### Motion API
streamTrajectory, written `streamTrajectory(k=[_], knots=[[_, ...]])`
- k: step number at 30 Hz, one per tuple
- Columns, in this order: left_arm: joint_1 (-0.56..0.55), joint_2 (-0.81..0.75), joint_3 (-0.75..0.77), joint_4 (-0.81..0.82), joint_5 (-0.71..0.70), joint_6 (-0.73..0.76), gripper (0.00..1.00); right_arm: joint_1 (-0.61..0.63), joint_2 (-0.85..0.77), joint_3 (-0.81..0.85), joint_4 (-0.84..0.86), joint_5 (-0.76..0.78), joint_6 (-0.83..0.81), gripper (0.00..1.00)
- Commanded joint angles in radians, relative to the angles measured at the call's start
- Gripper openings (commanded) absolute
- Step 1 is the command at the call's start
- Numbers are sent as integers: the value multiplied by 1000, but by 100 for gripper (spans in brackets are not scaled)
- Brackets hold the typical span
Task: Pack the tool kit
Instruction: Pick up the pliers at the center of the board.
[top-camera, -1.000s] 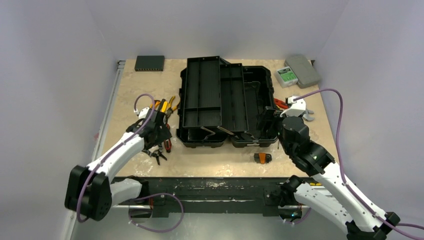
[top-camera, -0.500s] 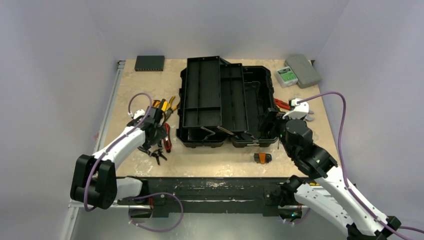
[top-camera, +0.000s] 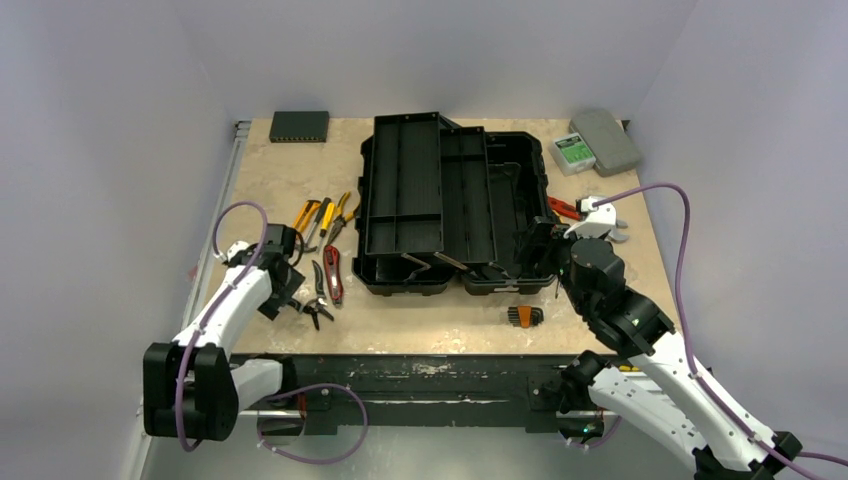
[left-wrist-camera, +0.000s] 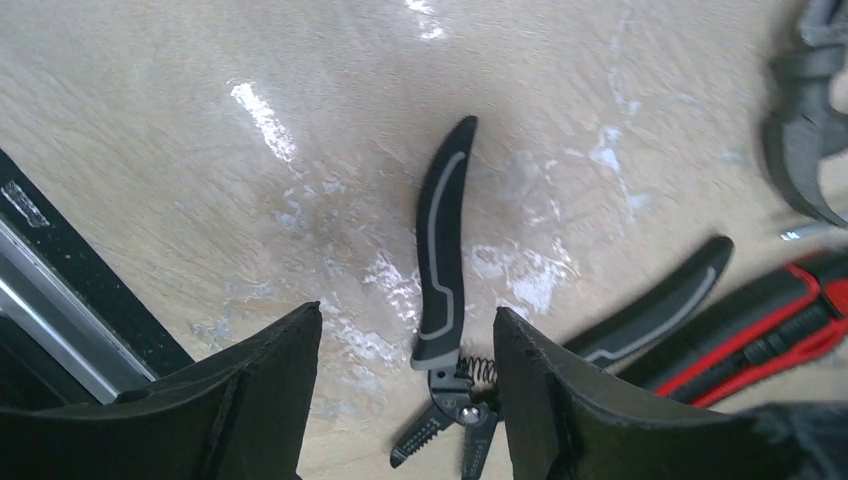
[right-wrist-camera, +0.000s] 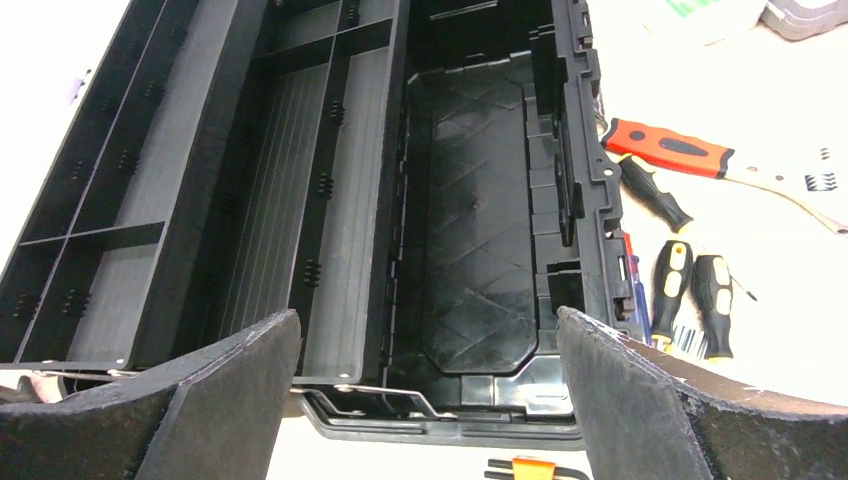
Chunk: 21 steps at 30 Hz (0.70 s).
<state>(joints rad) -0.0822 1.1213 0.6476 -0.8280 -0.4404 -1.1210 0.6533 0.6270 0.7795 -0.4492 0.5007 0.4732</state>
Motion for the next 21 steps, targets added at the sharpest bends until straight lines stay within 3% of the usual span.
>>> streamTrajectory(k=[1, 6, 11, 15, 16, 18, 21], knots=[[45, 66, 17, 9, 35, -53, 61, -5, -5, 16, 10, -13, 16, 99], [53, 150, -2, 119, 104, -33, 56, -5, -10, 24, -4, -14, 19, 99], [75, 218, 26, 115, 126, -36, 38, -5, -20, 33, -18, -15, 24, 99], [82, 235, 27, 121, 138, -31, 30, -5, -28, 41, -31, -11, 28, 99], [82, 243, 32, 122, 142, -25, 25, -4, -31, 44, -34, -12, 31, 99], [110, 256, 33, 140, 167, -9, 0, -6, -38, 48, -41, -13, 35, 99], [114, 242, 35, 135, 170, 3, 0, -5, -46, 52, -52, -14, 38, 99]])
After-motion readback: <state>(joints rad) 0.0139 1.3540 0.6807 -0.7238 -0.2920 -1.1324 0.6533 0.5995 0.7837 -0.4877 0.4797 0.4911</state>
